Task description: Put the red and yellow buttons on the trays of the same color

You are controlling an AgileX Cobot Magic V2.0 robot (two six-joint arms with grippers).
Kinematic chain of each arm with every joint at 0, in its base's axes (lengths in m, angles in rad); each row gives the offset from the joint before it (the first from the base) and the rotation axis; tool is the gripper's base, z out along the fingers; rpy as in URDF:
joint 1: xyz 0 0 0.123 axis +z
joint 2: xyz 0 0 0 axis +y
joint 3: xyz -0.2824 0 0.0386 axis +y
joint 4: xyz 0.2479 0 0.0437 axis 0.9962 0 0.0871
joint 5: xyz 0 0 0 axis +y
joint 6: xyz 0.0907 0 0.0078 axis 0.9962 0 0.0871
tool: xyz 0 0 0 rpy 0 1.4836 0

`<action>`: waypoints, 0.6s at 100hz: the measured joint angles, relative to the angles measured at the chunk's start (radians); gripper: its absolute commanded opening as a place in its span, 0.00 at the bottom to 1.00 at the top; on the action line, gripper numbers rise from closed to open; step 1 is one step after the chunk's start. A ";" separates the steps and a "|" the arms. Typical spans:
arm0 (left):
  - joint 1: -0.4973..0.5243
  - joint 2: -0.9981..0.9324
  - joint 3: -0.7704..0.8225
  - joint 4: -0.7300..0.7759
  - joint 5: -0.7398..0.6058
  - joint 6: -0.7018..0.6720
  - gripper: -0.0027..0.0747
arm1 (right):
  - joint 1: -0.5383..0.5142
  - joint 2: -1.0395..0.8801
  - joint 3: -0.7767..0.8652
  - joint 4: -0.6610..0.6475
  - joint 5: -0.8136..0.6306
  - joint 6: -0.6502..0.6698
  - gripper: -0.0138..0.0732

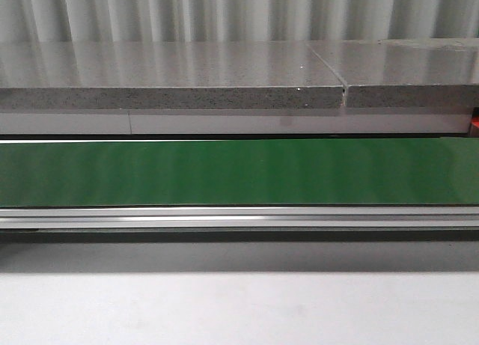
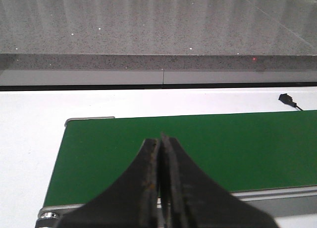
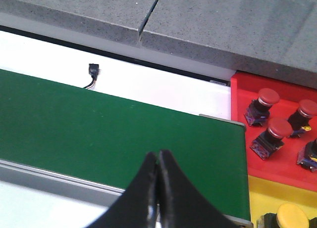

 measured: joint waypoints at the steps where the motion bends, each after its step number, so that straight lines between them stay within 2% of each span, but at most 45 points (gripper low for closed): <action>1: 0.000 0.000 0.000 0.000 0.000 0.000 0.01 | 0.000 0.000 0.000 0.000 0.000 0.000 0.08; 60: 0.000 0.000 0.000 0.000 0.000 0.000 0.01 | 0.000 0.000 0.017 0.000 -0.021 -0.001 0.08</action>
